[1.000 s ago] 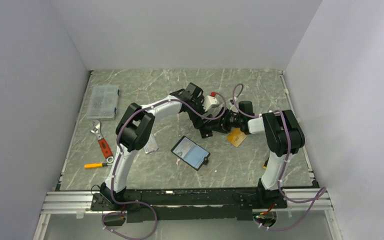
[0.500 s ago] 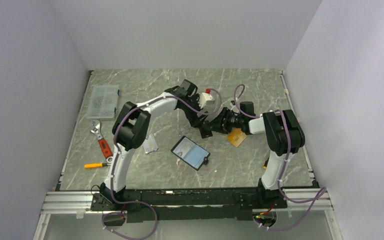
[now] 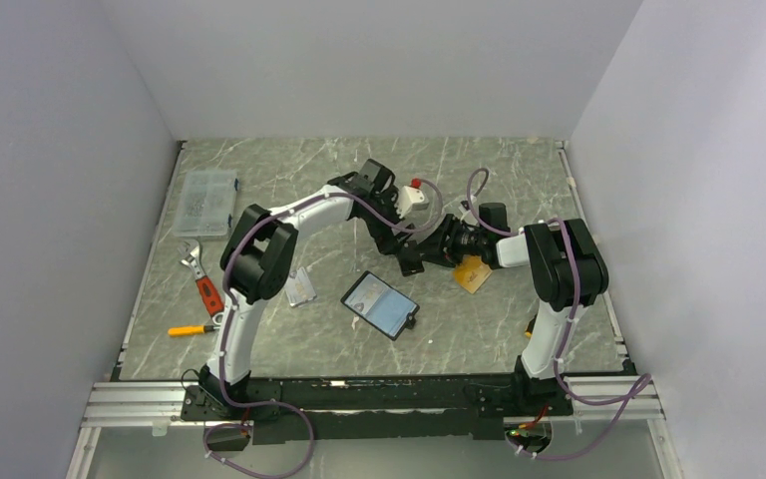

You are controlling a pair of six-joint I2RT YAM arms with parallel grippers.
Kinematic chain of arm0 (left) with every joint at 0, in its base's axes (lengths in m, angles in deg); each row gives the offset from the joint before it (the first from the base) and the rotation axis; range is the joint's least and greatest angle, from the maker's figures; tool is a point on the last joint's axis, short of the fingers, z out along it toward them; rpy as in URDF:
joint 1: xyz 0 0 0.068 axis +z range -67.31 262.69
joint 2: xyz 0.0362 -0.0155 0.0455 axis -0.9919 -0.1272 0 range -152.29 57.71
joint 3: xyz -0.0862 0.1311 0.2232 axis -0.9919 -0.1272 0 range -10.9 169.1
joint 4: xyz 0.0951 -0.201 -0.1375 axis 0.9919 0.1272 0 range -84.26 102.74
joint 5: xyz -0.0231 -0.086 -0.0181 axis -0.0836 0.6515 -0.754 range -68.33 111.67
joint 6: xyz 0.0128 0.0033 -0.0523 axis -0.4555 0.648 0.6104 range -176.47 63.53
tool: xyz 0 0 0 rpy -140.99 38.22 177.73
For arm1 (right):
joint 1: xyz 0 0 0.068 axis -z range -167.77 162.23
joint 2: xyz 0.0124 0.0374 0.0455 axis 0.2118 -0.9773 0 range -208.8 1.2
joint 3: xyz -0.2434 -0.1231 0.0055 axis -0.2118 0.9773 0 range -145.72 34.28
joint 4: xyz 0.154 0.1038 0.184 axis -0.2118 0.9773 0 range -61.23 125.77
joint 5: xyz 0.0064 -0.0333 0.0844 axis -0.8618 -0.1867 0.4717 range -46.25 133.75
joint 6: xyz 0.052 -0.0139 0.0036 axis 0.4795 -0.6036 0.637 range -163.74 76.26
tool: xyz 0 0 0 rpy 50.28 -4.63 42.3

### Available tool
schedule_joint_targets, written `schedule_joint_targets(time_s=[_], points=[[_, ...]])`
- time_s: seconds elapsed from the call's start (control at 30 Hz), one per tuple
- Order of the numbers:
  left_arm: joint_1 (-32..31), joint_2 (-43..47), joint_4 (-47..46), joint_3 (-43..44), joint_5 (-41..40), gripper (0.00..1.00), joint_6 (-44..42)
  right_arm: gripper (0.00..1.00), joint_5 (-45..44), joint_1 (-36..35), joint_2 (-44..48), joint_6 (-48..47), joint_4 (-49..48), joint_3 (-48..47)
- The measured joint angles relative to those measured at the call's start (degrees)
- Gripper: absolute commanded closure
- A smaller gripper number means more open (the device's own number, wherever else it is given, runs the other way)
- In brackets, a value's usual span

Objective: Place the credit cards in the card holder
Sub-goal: Pick up the credit card from the center of the board.

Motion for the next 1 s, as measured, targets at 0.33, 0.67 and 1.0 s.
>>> schedule_joint_targets(time_s=[0.33, 0.67, 1.0], points=[[-1.6, -1.5, -0.1, 0.0, -3.1, 0.01, -1.5, 0.48, 0.0, 0.0, 0.0, 0.0, -0.2, 0.2], [-1.9, -2.1, -0.4, 0.2, -4.6, 0.01, -2.1, 0.48, 0.3, 0.3, 0.0, 0.4, -1.2, 0.8], [-3.0, -4.2, 2.1, 4.4, -5.6, 0.01, -2.1, 0.49, 0.9, 0.8, 0.0, 1.6, -3.3, 2.0]])
